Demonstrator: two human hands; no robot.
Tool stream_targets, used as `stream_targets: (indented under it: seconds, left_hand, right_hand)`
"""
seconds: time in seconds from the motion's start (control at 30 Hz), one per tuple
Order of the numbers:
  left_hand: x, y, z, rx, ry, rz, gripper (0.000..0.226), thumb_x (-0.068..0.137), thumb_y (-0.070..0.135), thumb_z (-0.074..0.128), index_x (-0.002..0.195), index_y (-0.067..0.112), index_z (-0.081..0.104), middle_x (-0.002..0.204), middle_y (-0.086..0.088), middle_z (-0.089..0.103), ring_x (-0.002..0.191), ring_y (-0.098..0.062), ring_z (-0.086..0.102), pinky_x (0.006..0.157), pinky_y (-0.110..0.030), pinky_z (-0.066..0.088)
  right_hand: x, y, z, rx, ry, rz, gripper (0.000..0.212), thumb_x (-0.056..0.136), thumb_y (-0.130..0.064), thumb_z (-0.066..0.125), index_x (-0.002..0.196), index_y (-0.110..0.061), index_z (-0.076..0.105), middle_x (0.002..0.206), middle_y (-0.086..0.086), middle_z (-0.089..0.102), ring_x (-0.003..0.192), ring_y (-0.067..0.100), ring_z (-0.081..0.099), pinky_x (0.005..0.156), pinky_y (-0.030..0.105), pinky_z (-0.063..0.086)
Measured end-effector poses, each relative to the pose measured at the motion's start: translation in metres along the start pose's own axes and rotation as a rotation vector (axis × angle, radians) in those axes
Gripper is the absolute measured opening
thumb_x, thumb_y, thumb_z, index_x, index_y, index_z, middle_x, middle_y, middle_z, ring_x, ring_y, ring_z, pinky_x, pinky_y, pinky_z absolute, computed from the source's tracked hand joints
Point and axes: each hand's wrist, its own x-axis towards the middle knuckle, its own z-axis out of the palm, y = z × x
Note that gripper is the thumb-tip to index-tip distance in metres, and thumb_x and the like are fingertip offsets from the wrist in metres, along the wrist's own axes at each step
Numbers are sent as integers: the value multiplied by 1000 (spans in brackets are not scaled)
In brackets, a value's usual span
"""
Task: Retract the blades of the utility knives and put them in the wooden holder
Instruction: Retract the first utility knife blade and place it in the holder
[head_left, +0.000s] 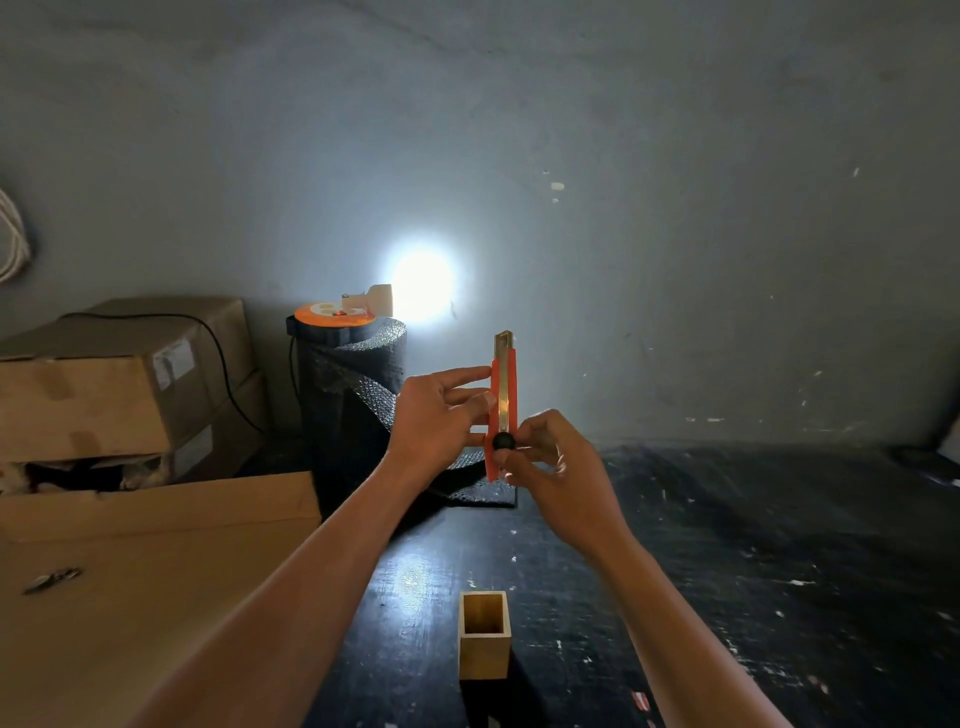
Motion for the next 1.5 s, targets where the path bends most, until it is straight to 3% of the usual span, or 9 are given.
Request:
stream_targets:
  seconds: [0.23, 0.5, 0.67, 0.83, 0.97, 1.17, 1.3, 1.4, 1.5]
  left_hand:
    - [0, -2, 0, -19, 3, 11, 32, 93, -2, 69, 121, 12, 75, 96, -14, 82, 76, -22, 82, 57, -29, 63]
    - [-1, -16, 0, 15, 9, 14, 33, 93, -2, 70, 122, 12, 75, 95, -12, 82, 76, -25, 82, 59, -30, 64]
    - [-1, -40, -5, -19, -1, -26, 32, 92, -4, 70, 121, 8, 76, 98, -18, 82, 81, -33, 81, 74, -55, 66]
    - [-3, -76, -7, -50, -47, -60, 34, 92, 1, 73, 126, 4, 72, 106, -22, 80, 90, -41, 80, 78, -64, 62]
    - [-3, -105, -5, -22, -64, -49, 34, 92, 4, 72, 126, 4, 72, 110, -17, 80, 94, -34, 80, 79, -54, 65]
    - [-2, -170, -5, 135, 55, -169, 25, 89, 11, 79, 114, 11, 79, 100, -5, 82, 95, -20, 80, 82, -41, 66]
    - [-16, -221, -8, 354, 32, -311, 29, 88, 11, 79, 117, 12, 77, 108, -5, 81, 99, -13, 77, 91, -34, 63]
    - [-31, -253, -5, 440, -57, -400, 43, 84, 8, 83, 126, 8, 72, 120, -9, 77, 108, -17, 73, 94, -28, 59]
    - [-43, -284, -3, 499, -115, -495, 58, 80, 12, 87, 134, 9, 67, 132, -9, 71, 118, -20, 69, 100, -35, 57]
  right_hand:
    - [0, 5, -1, -56, -52, -30, 19, 97, -30, 64, 116, -31, 67, 112, -16, 72, 99, 8, 70, 94, 37, 58]
    - [0, 16, 5, -30, -104, -13, 13, 97, -29, 65, 109, -31, 62, 99, -27, 67, 90, 2, 69, 82, 24, 59]
    - [3, 22, 10, 62, -84, 14, 21, 96, -39, 63, 114, -40, 53, 103, -26, 64, 93, 1, 68, 74, 16, 55]
    - [16, 36, 16, 92, -15, 52, 37, 97, -32, 62, 130, -37, 47, 109, -13, 65, 89, 2, 67, 65, 9, 55]
    - [28, 55, 27, 101, -24, 120, 35, 97, -27, 65, 130, -22, 58, 108, -11, 69, 89, 9, 70, 65, 12, 56]
    - [25, 108, 49, 109, -47, 234, 23, 92, -32, 73, 108, -18, 67, 95, 0, 76, 86, 18, 75, 75, 39, 65]
    - [19, 160, 67, 24, -62, 329, 14, 88, -16, 74, 99, -17, 66, 89, 4, 73, 82, 20, 74, 76, 48, 63]
    - [12, 195, 82, -49, -81, 385, 15, 86, -14, 74, 96, -20, 64, 86, 2, 72, 79, 19, 72, 74, 48, 62]
    - [3, 224, 94, -135, -117, 418, 16, 88, -14, 72, 99, -20, 62, 88, -1, 70, 81, 15, 71, 74, 42, 62]
